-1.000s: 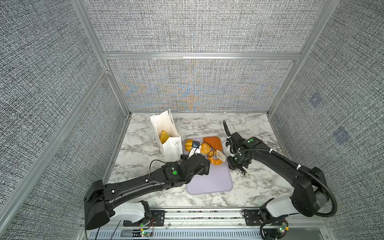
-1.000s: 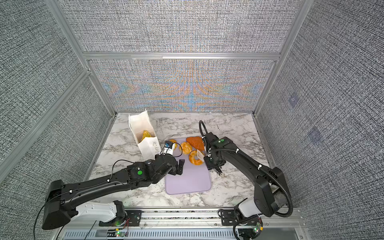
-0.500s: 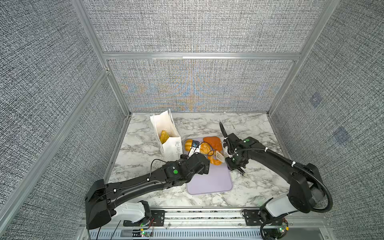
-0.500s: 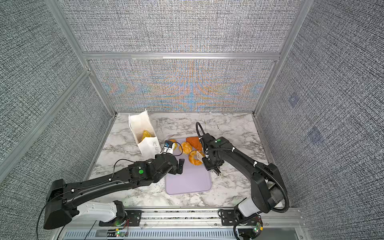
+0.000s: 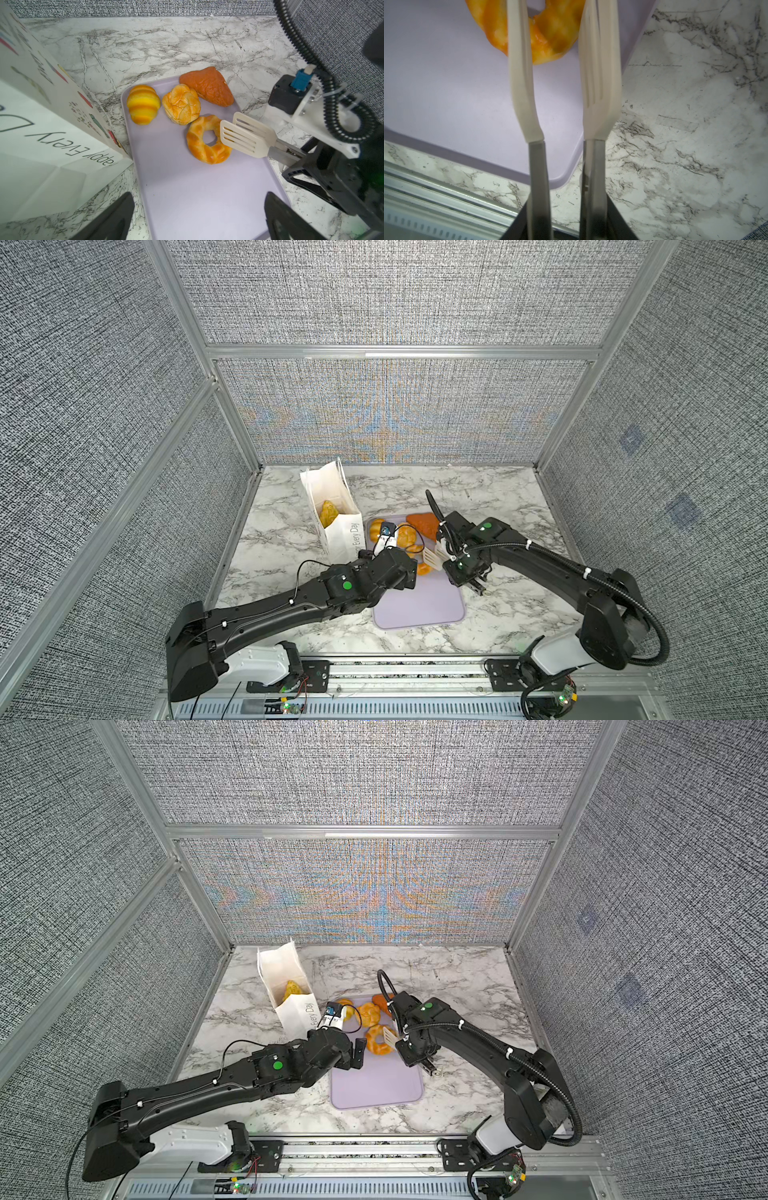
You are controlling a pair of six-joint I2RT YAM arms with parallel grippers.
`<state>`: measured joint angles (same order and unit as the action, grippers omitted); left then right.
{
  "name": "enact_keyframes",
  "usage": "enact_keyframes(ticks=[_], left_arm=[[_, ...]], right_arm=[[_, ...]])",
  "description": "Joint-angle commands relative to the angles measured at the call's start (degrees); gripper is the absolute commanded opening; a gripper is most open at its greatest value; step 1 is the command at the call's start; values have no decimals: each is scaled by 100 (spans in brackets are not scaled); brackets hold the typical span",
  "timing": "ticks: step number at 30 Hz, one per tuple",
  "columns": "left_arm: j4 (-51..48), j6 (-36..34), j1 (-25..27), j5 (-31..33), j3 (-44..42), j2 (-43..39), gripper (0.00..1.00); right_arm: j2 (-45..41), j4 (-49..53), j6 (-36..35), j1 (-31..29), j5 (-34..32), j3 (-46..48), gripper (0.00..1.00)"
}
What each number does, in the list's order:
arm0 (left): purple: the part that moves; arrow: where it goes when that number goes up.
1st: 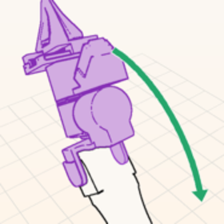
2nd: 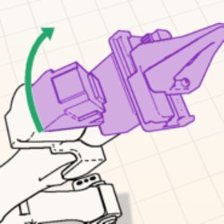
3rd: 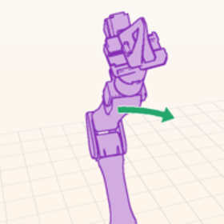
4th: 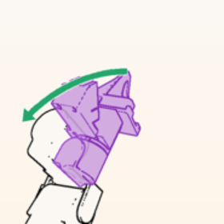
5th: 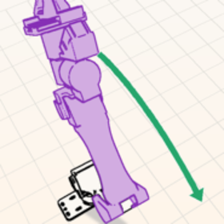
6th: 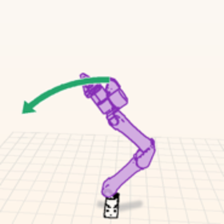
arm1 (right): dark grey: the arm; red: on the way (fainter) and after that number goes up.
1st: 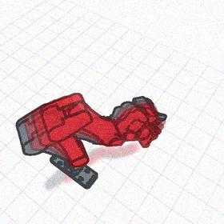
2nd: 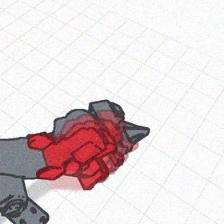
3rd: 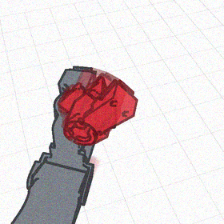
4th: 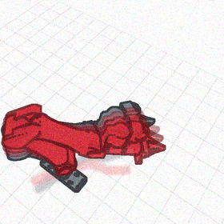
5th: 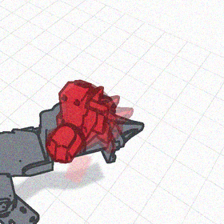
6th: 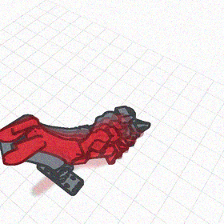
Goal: Place the fake bread into the paper bag
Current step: 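Close the tongs on the braided ring bread with the right gripper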
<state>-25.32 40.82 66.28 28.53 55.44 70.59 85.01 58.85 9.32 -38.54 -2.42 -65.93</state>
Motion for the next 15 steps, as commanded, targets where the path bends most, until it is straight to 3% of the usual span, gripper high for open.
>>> enact_keyframes(ticks=[1,15], left_arm=[[34,93,-1,78,-49,-70,99],[-41,101,-1,47,-5,-50,99]], right_arm=[[-124,221,48,-40,0,-17,40],[314,176,-58,13,-487,-402,43]])
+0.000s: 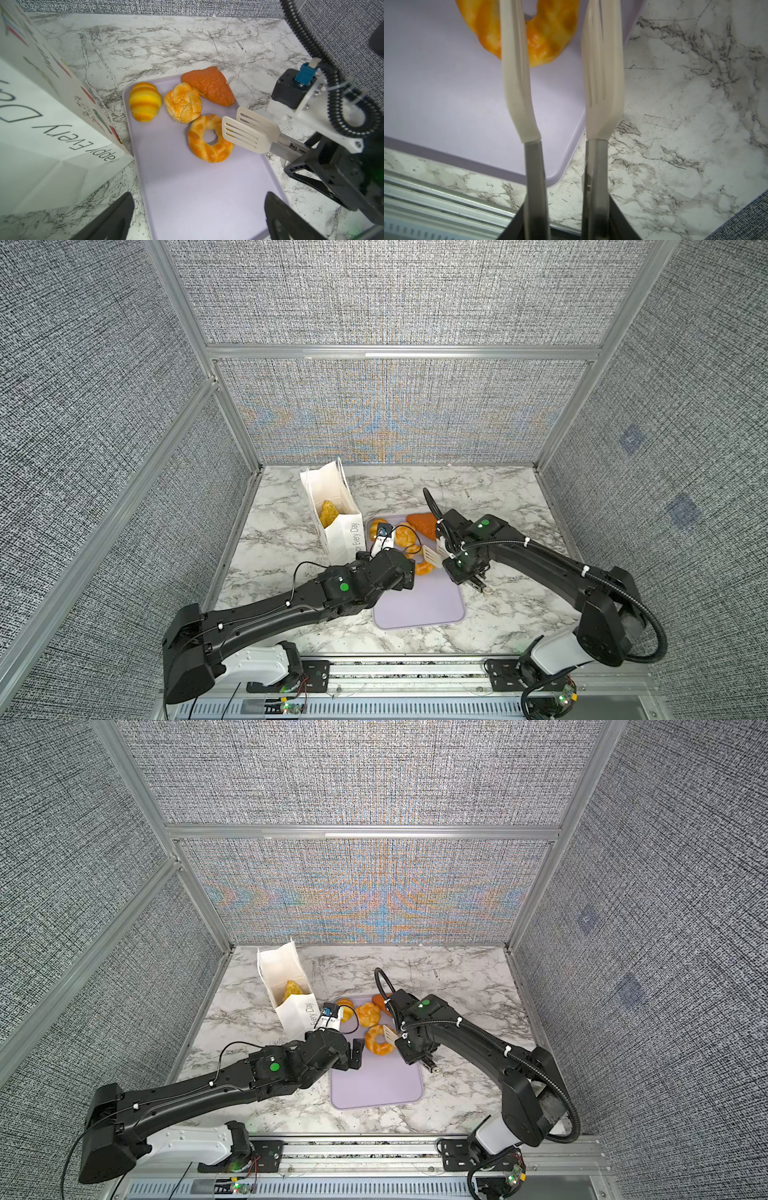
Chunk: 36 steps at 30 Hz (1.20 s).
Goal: Place the fake bread into the paper bag
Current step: 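Close the tongs on the braided ring bread with the right gripper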
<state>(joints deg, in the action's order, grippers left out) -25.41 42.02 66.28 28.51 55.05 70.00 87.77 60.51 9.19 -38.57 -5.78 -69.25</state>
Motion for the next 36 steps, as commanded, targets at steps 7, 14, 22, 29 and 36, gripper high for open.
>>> enact_keyframes(ticks=[7,14,22,29,36], left_arm=[[-24,-9,-6,58,32,10,99],[-31,-27,-6,41,68,80,99],[-51,-27,-3,32,61,83,99],[-19,-18,-1,39,48,90,99],[-32,-19,-2,24,54,134,99]], right_arm=[[242,-39,-242,22,-195,-189,43],[428,-58,-397,19,-230,-312,43],[630,-57,-508,28,-309,-429,43],[832,-7,-608,24,-405,-578,43],[959,99,-742,3,-470,-664,43]])
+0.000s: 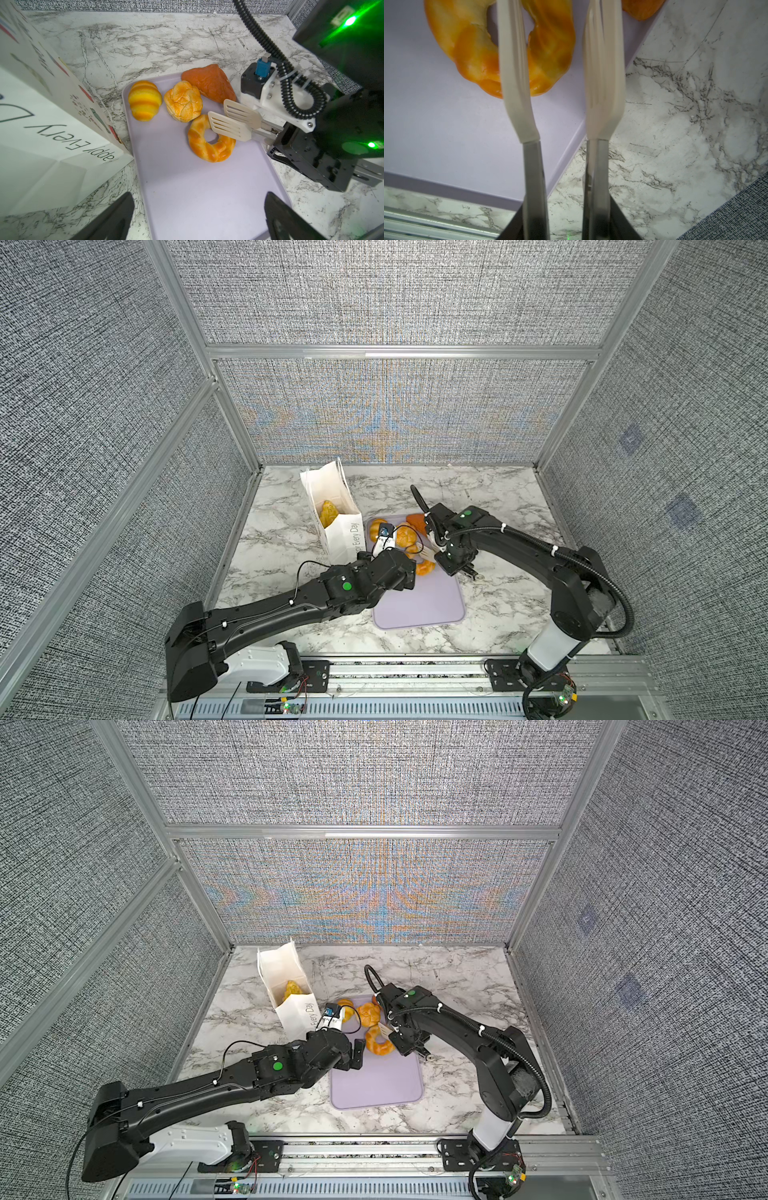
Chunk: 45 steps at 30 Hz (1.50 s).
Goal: Place the fake bread into the paper bag
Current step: 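Close the tongs on the braided ring bread with the right gripper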
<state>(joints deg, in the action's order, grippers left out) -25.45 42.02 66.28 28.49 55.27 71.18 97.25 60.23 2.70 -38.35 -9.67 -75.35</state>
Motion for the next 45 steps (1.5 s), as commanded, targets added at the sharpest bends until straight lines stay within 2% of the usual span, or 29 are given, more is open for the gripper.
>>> enact_keyframes(ticks=[1,16,30,45], left_arm=[[-23,-18,-1,25,29,12,99],[-81,-1,-1,51,2,-44,99],[-148,8,-1,107,17,-112,99],[-242,-47,-1,155,103,-166,99]], right_arm=[[22,138,-106,-24,-95,-66,43],[378,327,-297,-94,-96,-310,43],[354,435,-389,-117,-55,-339,24],[-142,453,-298,-109,127,-287,21]])
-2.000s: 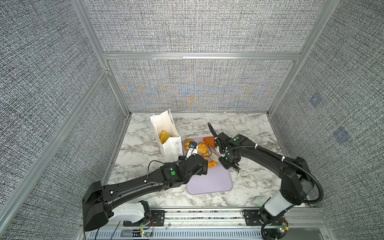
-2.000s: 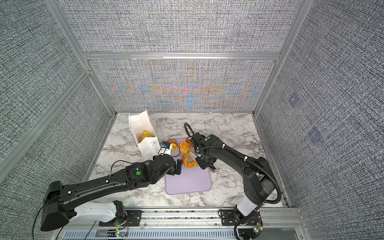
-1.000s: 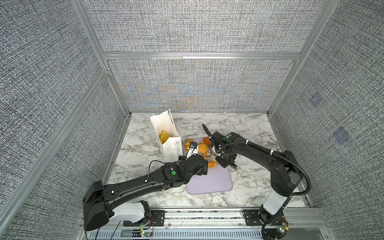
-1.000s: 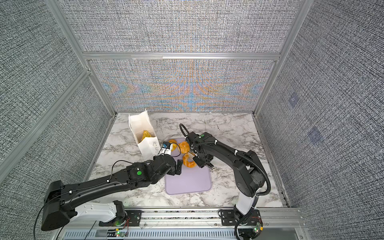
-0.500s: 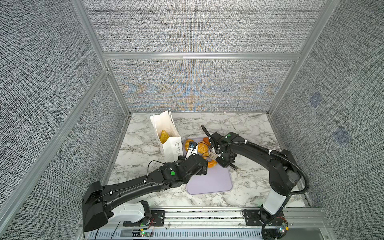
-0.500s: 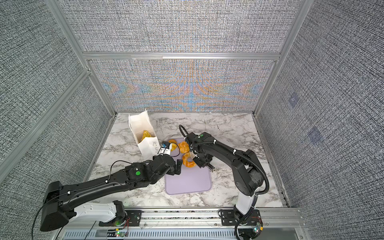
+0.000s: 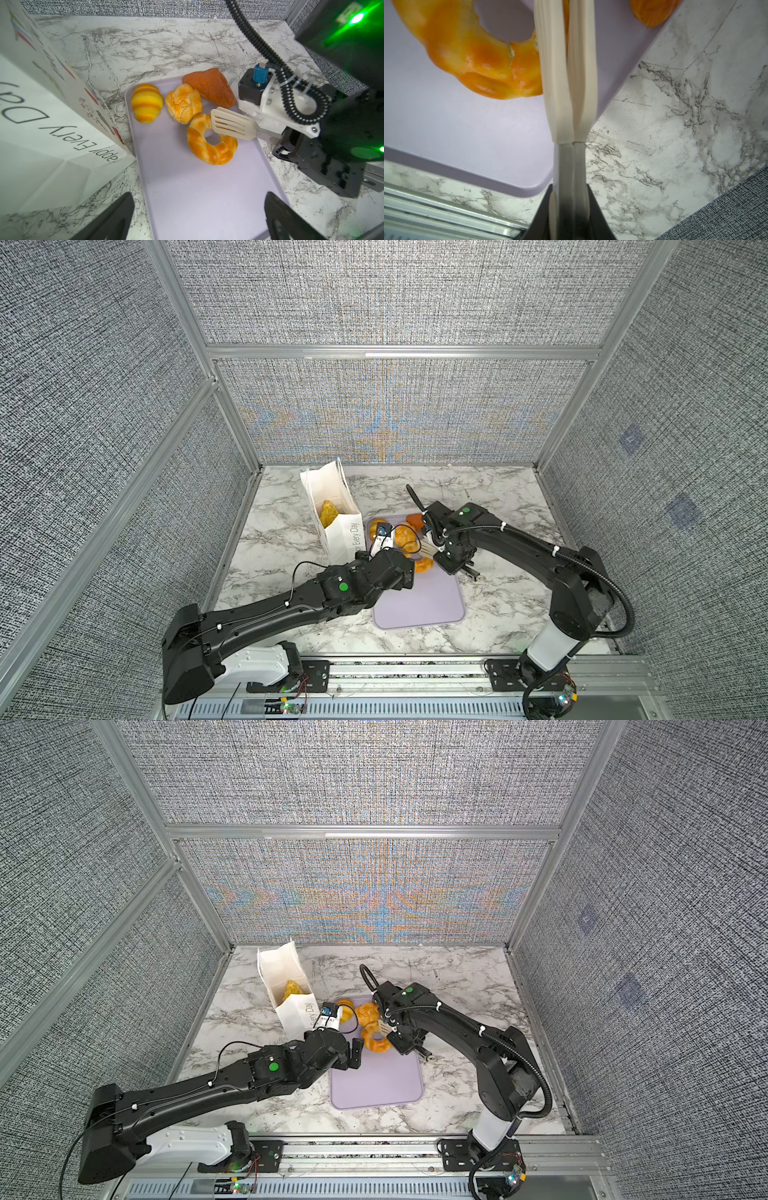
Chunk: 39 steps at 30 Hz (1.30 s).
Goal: Place the fake bread into the paper bag
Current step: 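Close the tongs on the braided ring bread with the right gripper, then lift the braided ring toward the bag while left raises the bag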
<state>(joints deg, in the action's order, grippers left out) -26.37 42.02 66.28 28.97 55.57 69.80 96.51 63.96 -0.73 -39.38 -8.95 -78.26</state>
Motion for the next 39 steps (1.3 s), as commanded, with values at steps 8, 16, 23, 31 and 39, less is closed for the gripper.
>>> enact_keyframes(ticks=[8,16,23,31,39], left_arm=[[-281,-92,-1,175,308,-149,99],[-413,-218,25,245,627,-203,99],[-477,-406,96,258,995,-78,99],[-584,-701,162,345,1366,48,99],[-709,-792,170,573,1613,-62,99]], right_arm=[[-388,96,161,9,120,-71,21],[-709,177,301,8,227,-267,21],[-878,283,366,8,249,-581,21],[-950,492,402,10,245,-1110,22],[-959,632,399,8,262,-1574,22]])
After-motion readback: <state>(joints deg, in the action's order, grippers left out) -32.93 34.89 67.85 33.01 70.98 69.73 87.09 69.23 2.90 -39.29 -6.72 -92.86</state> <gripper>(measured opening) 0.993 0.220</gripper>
